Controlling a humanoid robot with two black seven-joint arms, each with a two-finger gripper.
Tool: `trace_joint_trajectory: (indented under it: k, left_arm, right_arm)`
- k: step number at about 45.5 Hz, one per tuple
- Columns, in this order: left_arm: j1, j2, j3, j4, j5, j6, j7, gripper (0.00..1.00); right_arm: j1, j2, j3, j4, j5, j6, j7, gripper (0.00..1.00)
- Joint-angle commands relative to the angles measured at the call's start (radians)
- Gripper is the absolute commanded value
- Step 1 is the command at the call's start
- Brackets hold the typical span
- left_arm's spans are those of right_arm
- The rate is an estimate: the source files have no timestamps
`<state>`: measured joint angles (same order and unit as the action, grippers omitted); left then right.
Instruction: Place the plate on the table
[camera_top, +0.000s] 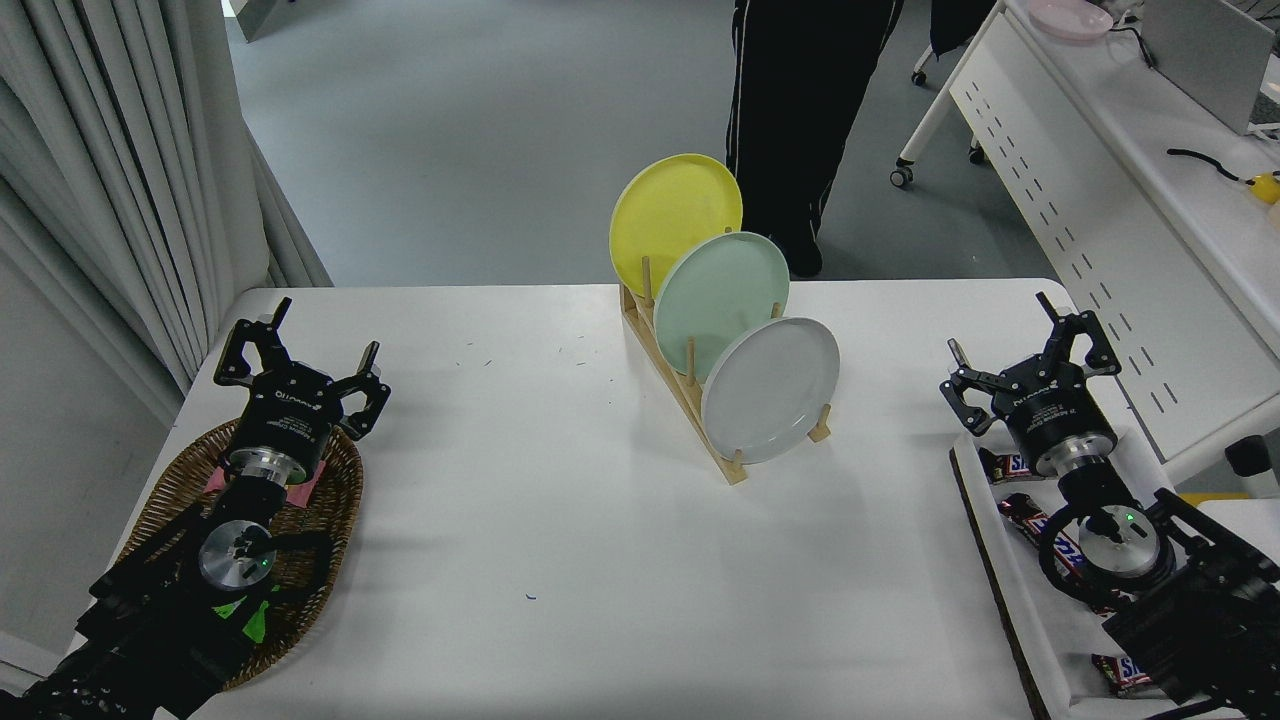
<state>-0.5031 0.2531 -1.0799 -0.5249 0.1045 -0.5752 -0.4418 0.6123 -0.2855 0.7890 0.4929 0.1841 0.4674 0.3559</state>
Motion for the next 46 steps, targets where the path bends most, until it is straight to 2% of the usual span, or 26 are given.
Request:
trace_joint_trajectory:
  k: [1, 20, 29, 46]
  left_arm:
    - [0.0, 0.0, -0.003, 0.0, -0.002, -0.003, 0.003, 1.0]
    - [0.0, 0.0, 0.0, 0.0, 0.0, -0.002, 0.0, 1.0]
    - [0.0, -0.001, -0.002, 0.0, 0.0, -0.002, 0.0, 1.0]
    - [0.0, 0.0, 0.0, -0.001, 0.0, -0.002, 0.0, 1.0]
  right_arm:
    - [-0.006, 0.0, 0.0, 0.0, 0.0, 0.001, 0.0, 1.0]
    - [-0.006, 0.009, -0.002, 0.001, 0.002, -0.006, -0.003, 1.0]
    - [0.02, 0.011, -0.004, 0.003, 0.0, -0.082, -0.005, 1.0]
    - [0.044, -0.009, -0.043, 0.058, 0.014, -0.13, -0.006, 1.0]
